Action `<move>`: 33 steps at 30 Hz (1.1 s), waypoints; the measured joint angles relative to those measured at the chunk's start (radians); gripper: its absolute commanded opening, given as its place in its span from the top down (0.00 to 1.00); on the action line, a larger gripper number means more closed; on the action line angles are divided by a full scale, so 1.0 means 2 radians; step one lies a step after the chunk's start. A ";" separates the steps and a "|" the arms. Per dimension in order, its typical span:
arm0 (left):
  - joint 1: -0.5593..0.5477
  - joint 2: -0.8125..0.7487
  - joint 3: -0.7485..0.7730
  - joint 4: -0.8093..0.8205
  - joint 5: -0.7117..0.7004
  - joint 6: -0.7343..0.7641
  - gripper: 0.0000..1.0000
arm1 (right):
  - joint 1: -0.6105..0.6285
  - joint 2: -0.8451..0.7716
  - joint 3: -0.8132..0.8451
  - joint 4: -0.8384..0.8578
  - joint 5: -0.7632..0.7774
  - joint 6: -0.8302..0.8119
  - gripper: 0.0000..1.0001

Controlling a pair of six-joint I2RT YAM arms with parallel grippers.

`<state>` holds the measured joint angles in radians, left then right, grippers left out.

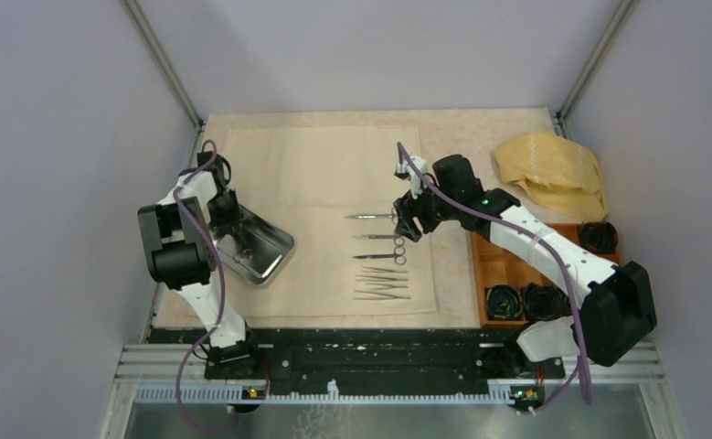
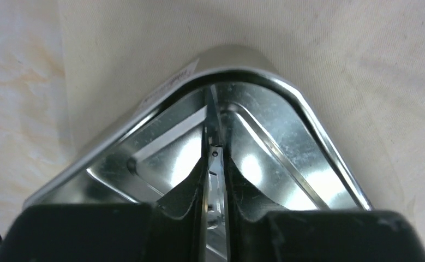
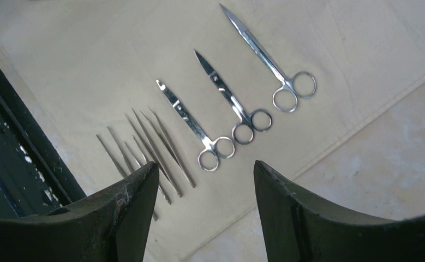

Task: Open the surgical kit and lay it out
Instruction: Pick up the medical item from the container.

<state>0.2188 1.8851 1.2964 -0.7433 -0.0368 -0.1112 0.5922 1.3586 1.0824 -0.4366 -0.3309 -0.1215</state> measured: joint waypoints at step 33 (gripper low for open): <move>0.000 -0.159 -0.036 -0.055 0.087 -0.079 1.00 | 0.017 -0.005 -0.019 -0.021 0.053 -0.037 0.30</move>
<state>0.2180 1.5681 1.2243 -0.8536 0.1371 -0.2687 0.6266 1.3495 1.0451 -0.4793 -0.2256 -0.1951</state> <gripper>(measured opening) 0.114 0.682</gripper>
